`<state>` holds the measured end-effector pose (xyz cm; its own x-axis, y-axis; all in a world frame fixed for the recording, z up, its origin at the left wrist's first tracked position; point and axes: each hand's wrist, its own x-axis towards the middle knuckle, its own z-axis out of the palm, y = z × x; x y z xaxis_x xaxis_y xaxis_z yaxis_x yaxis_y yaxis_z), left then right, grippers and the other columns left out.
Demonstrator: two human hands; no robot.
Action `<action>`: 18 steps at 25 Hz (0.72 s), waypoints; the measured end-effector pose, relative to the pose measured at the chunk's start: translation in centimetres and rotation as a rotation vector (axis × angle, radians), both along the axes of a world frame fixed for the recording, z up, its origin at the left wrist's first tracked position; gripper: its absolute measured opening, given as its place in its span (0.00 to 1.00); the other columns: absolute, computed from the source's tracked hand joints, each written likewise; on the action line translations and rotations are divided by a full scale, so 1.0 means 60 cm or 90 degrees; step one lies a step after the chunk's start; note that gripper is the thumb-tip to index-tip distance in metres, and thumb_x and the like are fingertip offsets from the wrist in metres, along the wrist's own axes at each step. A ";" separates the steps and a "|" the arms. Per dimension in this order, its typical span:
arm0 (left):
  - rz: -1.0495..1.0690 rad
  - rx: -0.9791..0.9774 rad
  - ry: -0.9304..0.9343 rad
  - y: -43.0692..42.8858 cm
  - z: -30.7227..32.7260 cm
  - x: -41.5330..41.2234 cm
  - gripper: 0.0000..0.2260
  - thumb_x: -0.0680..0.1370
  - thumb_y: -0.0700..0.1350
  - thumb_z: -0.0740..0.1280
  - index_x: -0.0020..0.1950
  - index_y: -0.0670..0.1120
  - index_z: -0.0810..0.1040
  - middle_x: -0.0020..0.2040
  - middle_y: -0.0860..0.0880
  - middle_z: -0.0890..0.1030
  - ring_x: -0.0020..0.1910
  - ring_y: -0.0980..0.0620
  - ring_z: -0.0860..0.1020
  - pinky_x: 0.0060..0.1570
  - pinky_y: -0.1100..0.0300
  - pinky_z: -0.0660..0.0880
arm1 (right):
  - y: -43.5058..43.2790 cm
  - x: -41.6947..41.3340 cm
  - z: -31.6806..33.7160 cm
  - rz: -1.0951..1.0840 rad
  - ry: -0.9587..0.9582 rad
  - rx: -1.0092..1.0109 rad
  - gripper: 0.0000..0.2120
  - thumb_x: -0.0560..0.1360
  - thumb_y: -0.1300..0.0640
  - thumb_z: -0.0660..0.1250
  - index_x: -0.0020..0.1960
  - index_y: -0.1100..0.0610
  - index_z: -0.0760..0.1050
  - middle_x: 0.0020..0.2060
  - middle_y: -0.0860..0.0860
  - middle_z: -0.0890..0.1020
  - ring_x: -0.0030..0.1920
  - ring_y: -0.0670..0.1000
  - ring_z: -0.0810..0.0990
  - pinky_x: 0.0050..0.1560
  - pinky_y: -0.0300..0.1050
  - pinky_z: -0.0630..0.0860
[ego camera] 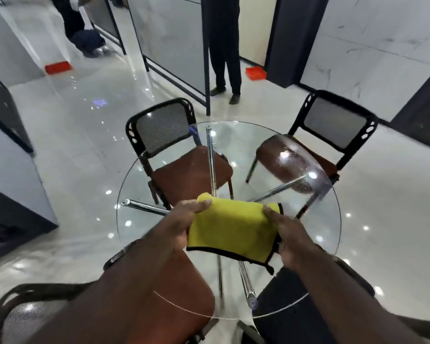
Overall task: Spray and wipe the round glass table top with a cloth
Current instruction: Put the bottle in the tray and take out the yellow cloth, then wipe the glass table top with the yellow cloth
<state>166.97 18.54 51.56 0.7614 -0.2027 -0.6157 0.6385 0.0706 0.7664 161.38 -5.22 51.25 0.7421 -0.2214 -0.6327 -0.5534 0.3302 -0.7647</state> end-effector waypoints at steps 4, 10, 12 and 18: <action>-0.067 -0.023 -0.118 0.033 0.011 0.017 0.21 0.69 0.37 0.77 0.62 0.38 0.83 0.57 0.39 0.87 0.56 0.40 0.86 0.53 0.49 0.82 | -0.035 0.001 -0.003 -0.010 -0.079 -0.066 0.28 0.76 0.50 0.78 0.73 0.56 0.76 0.62 0.55 0.84 0.62 0.60 0.83 0.58 0.60 0.83; -0.144 0.251 -0.326 0.032 0.003 0.038 0.43 0.58 0.33 0.84 0.71 0.52 0.77 0.58 0.45 0.86 0.55 0.47 0.84 0.55 0.51 0.83 | -0.047 -0.004 -0.016 0.298 -0.244 -0.421 0.44 0.64 0.54 0.89 0.74 0.37 0.74 0.68 0.48 0.80 0.65 0.53 0.81 0.62 0.55 0.84; -0.275 0.476 -0.469 0.031 -0.008 0.031 0.41 0.59 0.41 0.83 0.71 0.52 0.78 0.63 0.50 0.83 0.60 0.50 0.81 0.61 0.58 0.78 | -0.035 0.003 -0.019 0.427 -0.202 -0.615 0.48 0.61 0.53 0.89 0.77 0.44 0.73 0.68 0.49 0.77 0.64 0.52 0.77 0.63 0.48 0.79; -0.276 0.497 -0.432 0.053 -0.022 0.009 0.23 0.63 0.51 0.79 0.57 0.51 0.85 0.60 0.48 0.78 0.58 0.52 0.78 0.57 0.59 0.75 | -0.047 0.017 -0.046 0.537 -0.149 -0.631 0.19 0.65 0.45 0.87 0.52 0.48 0.88 0.60 0.48 0.76 0.56 0.50 0.79 0.58 0.49 0.81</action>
<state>167.53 21.71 50.23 0.9462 -0.2724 -0.1747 -0.0742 -0.7080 0.7023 162.41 -8.03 48.49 0.9483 0.0680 -0.3099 -0.1342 -0.7993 -0.5858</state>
